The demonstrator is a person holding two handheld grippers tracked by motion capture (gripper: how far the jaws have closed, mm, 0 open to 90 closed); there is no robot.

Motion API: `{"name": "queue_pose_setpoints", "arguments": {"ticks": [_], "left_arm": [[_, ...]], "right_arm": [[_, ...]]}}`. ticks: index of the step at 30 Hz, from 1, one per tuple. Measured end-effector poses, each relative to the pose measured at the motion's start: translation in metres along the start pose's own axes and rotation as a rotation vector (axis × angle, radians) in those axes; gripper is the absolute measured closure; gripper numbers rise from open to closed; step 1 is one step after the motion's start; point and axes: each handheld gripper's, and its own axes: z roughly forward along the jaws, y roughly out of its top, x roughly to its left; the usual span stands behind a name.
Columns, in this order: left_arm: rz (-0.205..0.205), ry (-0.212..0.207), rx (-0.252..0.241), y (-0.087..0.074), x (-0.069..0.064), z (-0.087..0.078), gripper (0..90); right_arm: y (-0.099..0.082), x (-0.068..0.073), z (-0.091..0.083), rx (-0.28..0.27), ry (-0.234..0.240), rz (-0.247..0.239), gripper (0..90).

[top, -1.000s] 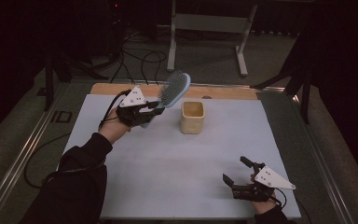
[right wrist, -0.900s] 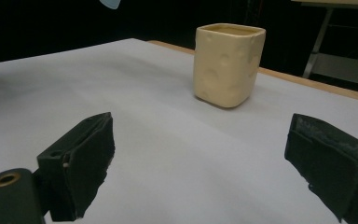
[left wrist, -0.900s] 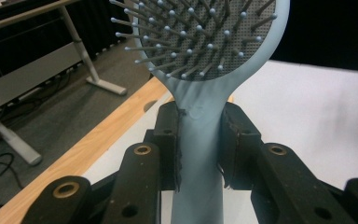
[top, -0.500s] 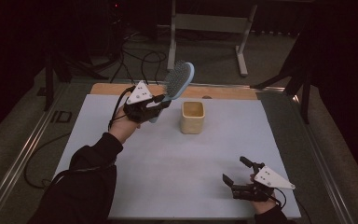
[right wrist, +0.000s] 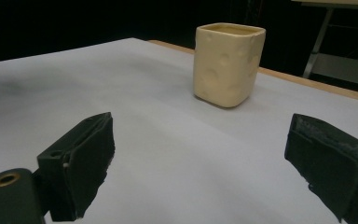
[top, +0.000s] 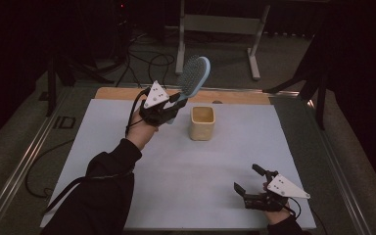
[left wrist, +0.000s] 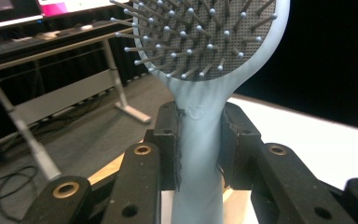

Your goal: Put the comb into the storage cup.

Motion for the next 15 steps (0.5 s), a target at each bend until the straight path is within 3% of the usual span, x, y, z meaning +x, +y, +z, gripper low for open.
{"name": "queue_pose_setpoints", "arguments": {"ticks": [5, 15], "left_arm": [[-0.001, -0.009, -0.017, 0.002, -0.006, 0.006, 71.2], [-0.019, 0.012, -0.045, 0.005, -0.013, 0.020, 71.2]], "right_arm": [[0.000, 0.000, 0.000, -0.003, -0.001, 0.003, 8.2], [0.000, 0.000, 0.000, -0.002, -0.001, 0.001, 8.2]]}}
